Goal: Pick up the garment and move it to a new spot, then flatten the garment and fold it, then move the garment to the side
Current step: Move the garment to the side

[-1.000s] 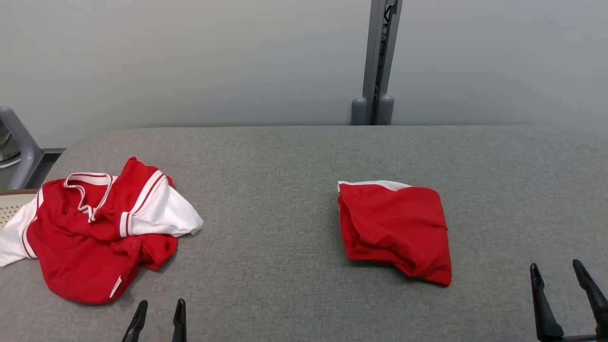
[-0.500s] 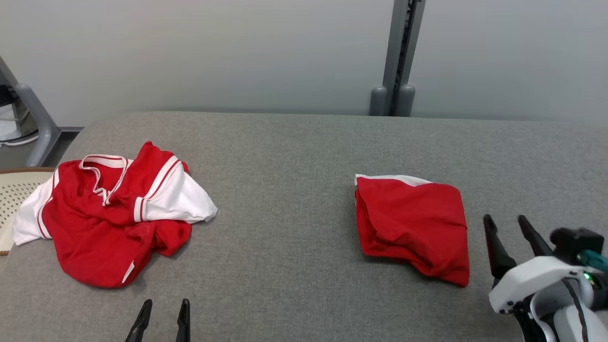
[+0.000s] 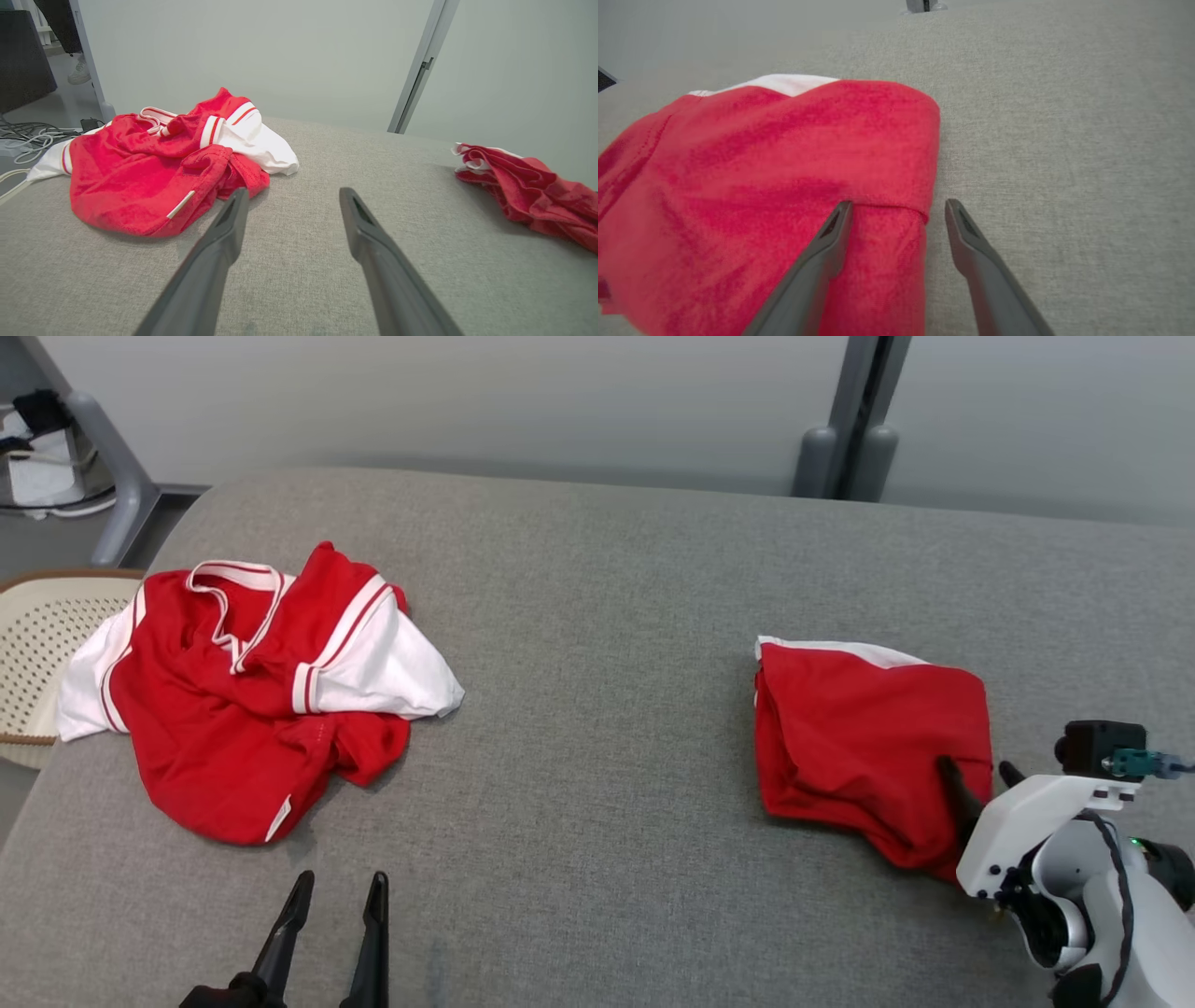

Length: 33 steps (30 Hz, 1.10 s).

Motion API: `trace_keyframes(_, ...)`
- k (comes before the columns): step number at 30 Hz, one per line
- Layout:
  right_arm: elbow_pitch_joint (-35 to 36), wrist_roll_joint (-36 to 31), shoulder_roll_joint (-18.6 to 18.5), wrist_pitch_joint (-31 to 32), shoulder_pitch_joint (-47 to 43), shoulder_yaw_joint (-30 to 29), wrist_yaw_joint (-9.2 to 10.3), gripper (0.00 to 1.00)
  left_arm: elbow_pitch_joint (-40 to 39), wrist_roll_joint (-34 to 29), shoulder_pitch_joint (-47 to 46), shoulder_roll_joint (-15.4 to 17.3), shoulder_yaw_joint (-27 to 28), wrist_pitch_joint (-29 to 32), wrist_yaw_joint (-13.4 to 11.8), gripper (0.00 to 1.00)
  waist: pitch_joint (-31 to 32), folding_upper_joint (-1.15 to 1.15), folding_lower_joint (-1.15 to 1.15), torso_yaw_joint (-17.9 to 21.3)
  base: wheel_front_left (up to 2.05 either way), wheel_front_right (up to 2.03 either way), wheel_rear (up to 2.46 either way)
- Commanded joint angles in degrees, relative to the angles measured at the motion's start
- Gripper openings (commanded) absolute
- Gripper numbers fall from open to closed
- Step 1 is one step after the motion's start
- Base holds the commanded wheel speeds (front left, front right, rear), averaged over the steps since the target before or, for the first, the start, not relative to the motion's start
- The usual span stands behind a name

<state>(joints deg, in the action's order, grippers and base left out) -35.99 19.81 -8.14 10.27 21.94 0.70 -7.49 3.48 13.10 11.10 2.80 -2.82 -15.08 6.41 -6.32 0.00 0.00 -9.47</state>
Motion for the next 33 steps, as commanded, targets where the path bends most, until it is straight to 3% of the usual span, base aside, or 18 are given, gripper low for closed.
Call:
trace_keyframes(1,-1.04,0.55,-0.13,0.75,0.83,0.42,-0.01,1.00,-0.08,0.22,-1.24,0.21,0.09,-0.12,-0.22,1.00,-1.14,0.00,0.00,-0.66,0.00,0.00,0.00)
trace_keyframes(8,-4.57,3.43,0.56,2.37,2.67,1.73,-0.01,1.00,-0.16,0.38,-2.49,0.21,0.03,-0.13,-0.39,1.00,-3.04,0.00,0.00,-0.09,0.00,0.00,0.00)
trace_keyframes(9,-4.92,4.27,0.77,2.91,2.84,2.06,-0.01,0.92,-0.18,0.34,-2.71,0.21,-0.04,-0.13,-0.38,1.00,-3.26,0.00,0.00,0.09,0.00,0.00,0.00)
trace_keyframes(10,-5.00,4.95,0.83,3.13,3.09,2.33,-0.01,0.34,-0.20,0.30,-2.84,0.22,-0.04,-0.13,-0.38,1.00,-3.51,0.00,0.00,0.30,0.00,0.00,0.00)
trace_keyframes(11,-4.99,5.61,0.60,2.91,3.53,2.13,-0.01,0.00,-0.22,0.32,-3.03,0.22,0.00,-0.13,-0.46,1.00,-3.81,0.00,0.00,0.56,0.00,0.00,0.00)
trace_keyframes(14,-4.17,7.24,0.10,3.12,5.43,2.78,-0.01,0.00,-0.54,0.28,-4.02,0.21,0.13,-0.12,-0.45,1.00,-5.05,0.00,0.00,1.65,0.00,0.00,0.00)
trace_keyframes(19,-2.38,5.83,-5.01,2.61,10.83,2.13,-0.01,0.00,-1.48,-0.62,-6.50,0.20,0.39,-0.13,0.02,1.00,-10.07,0.00,0.00,4.53,0.00,0.00,0.00)
trace_keyframes(29,-0.07,-9.65,-18.21,4.85,22.41,-4.37,0.01,0.00,-2.98,-2.22,-14.10,0.21,-0.50,-0.12,0.86,1.00,-22.48,0.00,0.00,7.17,0.00,0.00,0.00)
trace_keyframes(33,1.91,-16.24,-21.84,7.58,25.01,-5.12,0.00,0.00,-2.94,-2.76,-15.89,0.23,-0.68,-0.12,0.99,1.00,-25.07,0.00,0.00,7.54,0.00,0.00,0.00)
